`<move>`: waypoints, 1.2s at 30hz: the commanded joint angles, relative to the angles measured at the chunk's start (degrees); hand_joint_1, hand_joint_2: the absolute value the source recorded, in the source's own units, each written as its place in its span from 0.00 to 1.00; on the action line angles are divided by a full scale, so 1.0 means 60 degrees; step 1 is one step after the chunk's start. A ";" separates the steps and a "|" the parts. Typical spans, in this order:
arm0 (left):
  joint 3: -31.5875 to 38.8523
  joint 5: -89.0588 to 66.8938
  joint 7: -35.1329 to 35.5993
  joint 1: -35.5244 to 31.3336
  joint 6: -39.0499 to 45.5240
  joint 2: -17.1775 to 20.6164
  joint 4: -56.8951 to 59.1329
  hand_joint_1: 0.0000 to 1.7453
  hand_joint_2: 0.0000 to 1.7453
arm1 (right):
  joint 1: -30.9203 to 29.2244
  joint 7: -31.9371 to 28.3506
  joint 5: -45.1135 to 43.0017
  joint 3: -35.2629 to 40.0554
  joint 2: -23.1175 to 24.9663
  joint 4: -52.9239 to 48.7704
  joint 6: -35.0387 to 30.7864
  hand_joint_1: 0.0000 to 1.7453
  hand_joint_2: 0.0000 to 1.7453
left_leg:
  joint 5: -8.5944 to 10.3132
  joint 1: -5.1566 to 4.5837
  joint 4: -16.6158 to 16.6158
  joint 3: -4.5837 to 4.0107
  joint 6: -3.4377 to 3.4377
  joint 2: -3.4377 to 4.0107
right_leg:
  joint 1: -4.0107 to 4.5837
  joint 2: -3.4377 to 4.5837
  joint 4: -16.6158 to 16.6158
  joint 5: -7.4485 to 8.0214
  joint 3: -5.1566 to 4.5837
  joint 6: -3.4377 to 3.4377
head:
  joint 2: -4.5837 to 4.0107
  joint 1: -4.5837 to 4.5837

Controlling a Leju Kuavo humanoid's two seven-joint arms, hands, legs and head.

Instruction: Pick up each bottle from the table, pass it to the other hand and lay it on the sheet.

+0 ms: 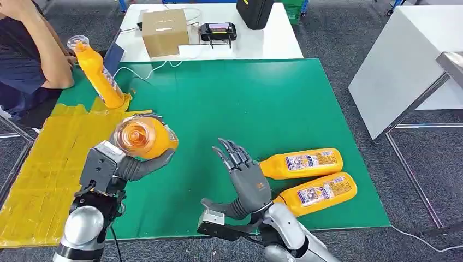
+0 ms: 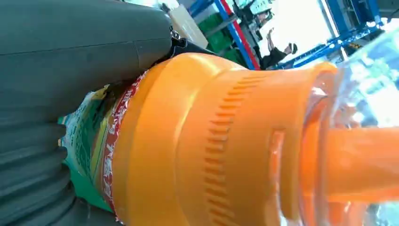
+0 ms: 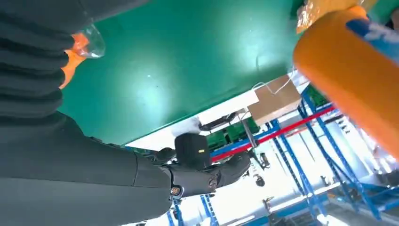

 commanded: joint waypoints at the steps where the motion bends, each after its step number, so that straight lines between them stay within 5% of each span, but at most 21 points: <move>1: -0.0113 -0.6861 0.0172 -0.0543 0.0291 0.1322 0.0816 1.00 1.00 | 0.2737 -0.0408 0.0498 -0.2700 -0.0021 -0.4068 0.1241 0.00 0.00 | -0.0021 0.0017 0.0010 0.0032 -0.0019 -0.0088 | 0.0009 -0.0030 0.0009 -0.0043 0.0056 -0.0024 | 0.0000 0.0007; 7: -0.0286 -0.8941 0.0154 -0.0250 -0.0170 0.2142 0.3062 1.00 1.00 | 0.4000 -0.0571 0.0490 -0.3915 -0.0461 -0.5579 0.1620 0.00 0.00 | -0.0020 0.0002 -0.0014 0.0049 -0.0015 -0.0068 | -0.0005 -0.0018 -0.0009 -0.0033 0.0062 -0.0018 | 0.0000 0.0000; 16: -0.0539 -0.9439 0.0324 -0.0388 -0.0587 0.2397 0.3850 1.00 1.00 | 0.4016 -0.0997 0.0136 -0.4580 -0.0714 -0.5256 0.1804 0.00 0.00 | -0.0020 0.0010 -0.0004 0.0026 -0.0017 -0.0038 | 0.0004 -0.0002 -0.0009 -0.0027 0.0033 -0.0025 | 0.0000 0.0004; 17: -0.0471 -0.9385 0.0334 -0.0380 -0.0618 0.2416 0.4091 1.00 1.00 | 0.4053 -0.0972 0.0152 -0.4780 -0.0817 -0.5213 0.1846 0.00 1.00 | -0.0030 0.0013 -0.0003 0.0048 -0.0022 -0.0041 | 0.0005 0.0010 -0.0008 -0.0038 0.0055 -0.0031 | 0.0000 0.0000; 36: 0.0640 -0.8732 0.0369 -0.0785 -0.1095 0.2615 0.7848 1.00 1.00 | 0.3915 -0.0634 0.0329 -0.6101 -0.2138 -0.4211 0.3578 0.00 1.00 | -0.0030 0.0013 -0.0018 0.0101 -0.0029 -0.0007 | 0.0006 0.0058 -0.0021 -0.0016 0.0104 -0.0035 | 0.0000 0.0000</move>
